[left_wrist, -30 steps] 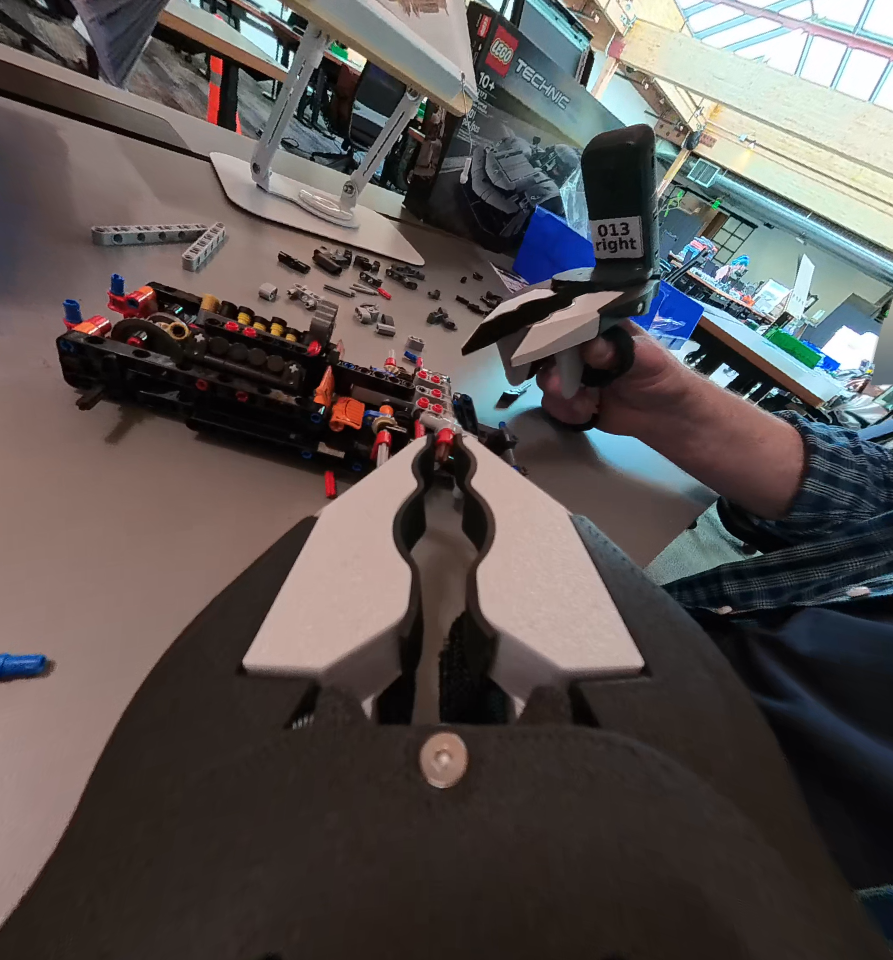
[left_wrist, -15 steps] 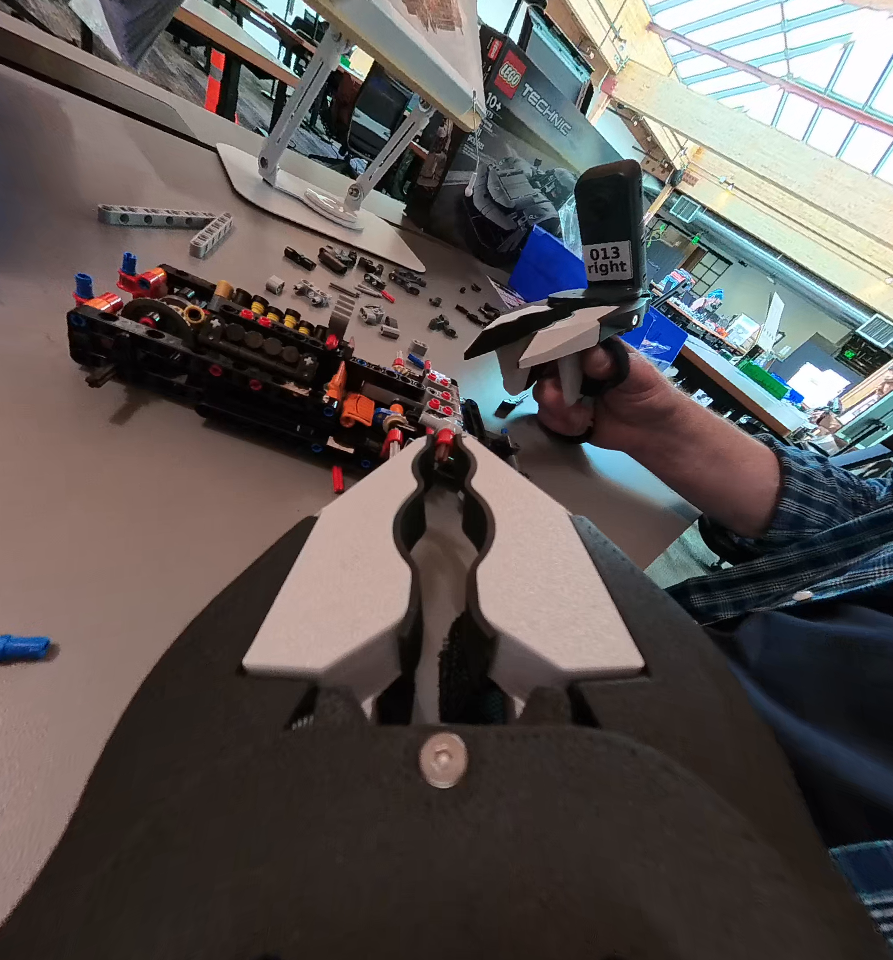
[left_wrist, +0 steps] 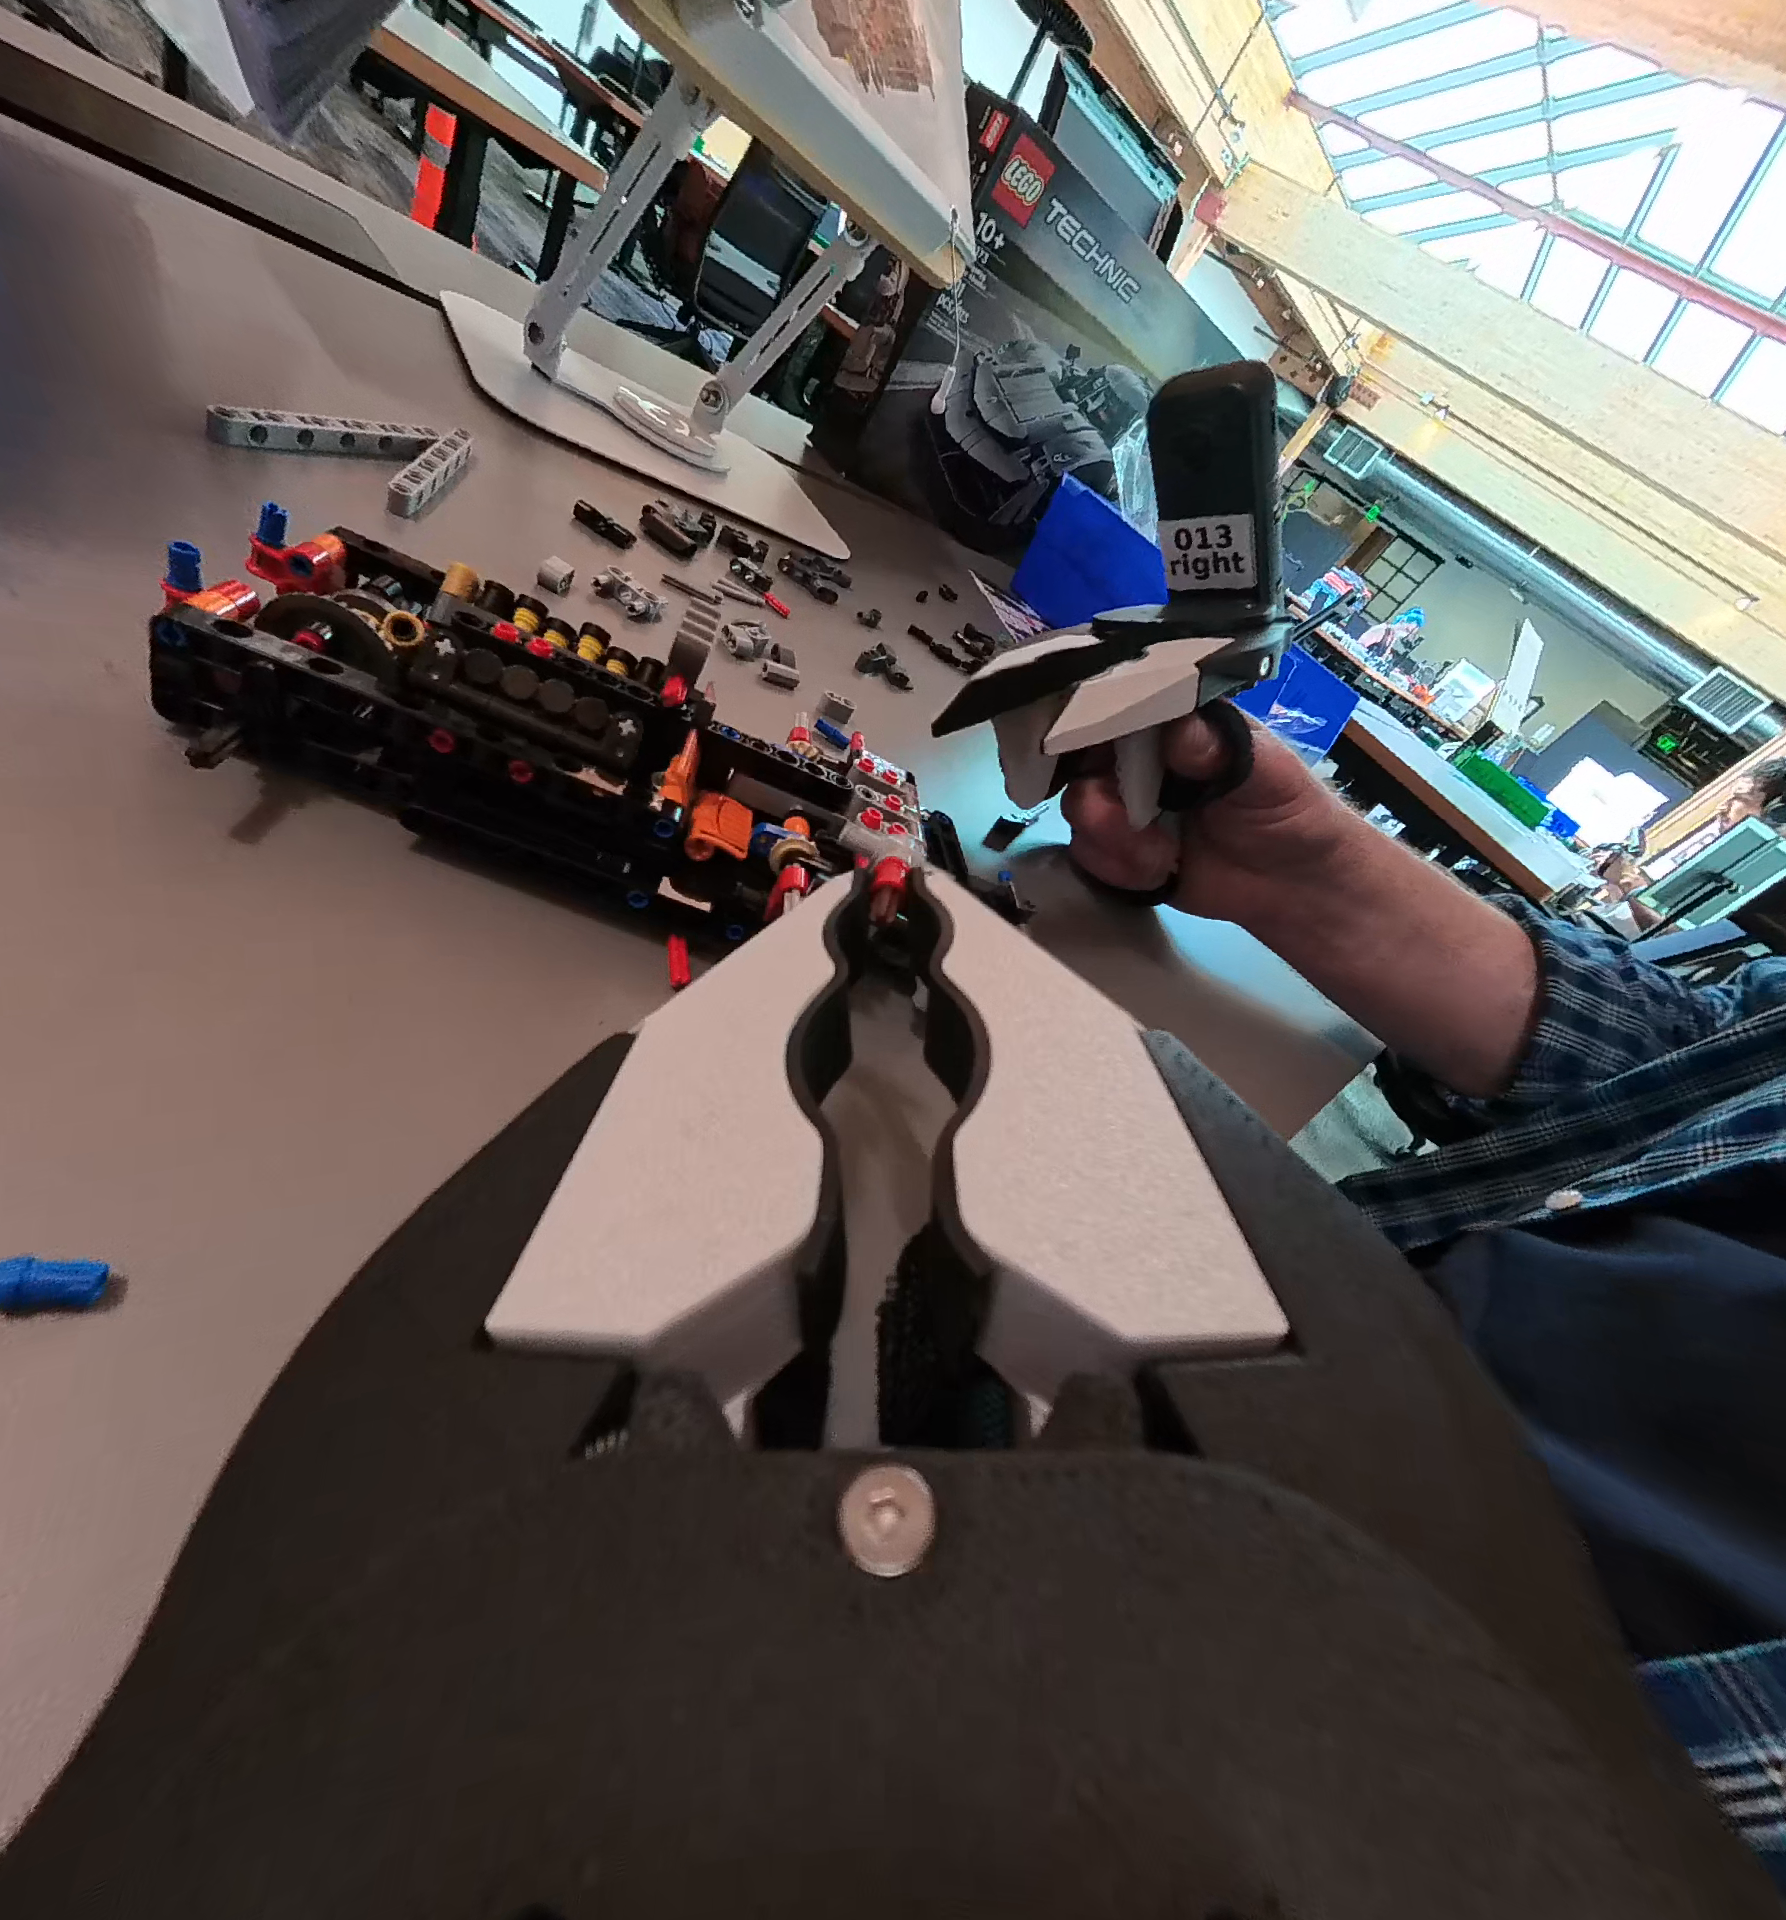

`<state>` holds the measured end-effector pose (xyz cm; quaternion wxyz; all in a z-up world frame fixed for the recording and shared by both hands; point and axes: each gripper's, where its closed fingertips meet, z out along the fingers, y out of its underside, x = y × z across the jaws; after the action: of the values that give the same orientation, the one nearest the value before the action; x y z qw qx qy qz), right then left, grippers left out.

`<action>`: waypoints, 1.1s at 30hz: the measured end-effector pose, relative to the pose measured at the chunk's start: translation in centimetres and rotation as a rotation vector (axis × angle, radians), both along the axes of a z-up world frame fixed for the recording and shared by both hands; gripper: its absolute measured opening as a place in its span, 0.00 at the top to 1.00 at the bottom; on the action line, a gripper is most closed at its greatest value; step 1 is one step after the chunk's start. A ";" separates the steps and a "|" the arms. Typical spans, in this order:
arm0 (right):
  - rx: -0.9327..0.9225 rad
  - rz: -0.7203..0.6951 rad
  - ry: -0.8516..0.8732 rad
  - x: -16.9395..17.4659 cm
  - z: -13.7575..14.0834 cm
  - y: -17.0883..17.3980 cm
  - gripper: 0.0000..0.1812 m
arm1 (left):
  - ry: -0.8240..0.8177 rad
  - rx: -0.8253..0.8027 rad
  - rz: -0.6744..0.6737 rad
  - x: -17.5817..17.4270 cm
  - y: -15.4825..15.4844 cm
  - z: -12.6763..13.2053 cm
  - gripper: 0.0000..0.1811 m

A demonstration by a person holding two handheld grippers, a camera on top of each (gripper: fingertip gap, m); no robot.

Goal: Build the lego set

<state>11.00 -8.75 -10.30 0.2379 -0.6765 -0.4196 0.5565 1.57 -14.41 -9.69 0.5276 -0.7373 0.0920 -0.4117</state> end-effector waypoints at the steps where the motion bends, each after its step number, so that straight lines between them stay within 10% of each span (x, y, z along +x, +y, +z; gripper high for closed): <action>1: 0.004 -0.001 -0.006 0.0 -0.1 -0.1 0.80 | -0.006 -0.002 0.006 -0.2 0.0 0.1 0.97; 21: 0.402 -0.017 -0.426 -1.3 -3.7 -2.7 0.46 | -0.122 -0.062 0.068 -3.2 0.4 0.5 0.97; 33: 0.543 0.067 -0.425 -2.2 -3.6 -3.9 0.64 | -0.132 -0.079 0.041 -2.4 0.7 0.1 0.97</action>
<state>8.75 -12.63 -13.86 0.2983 -0.6752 -0.6144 0.2787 -0.86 -13.71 -9.59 0.5114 -0.7306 0.0256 -0.4517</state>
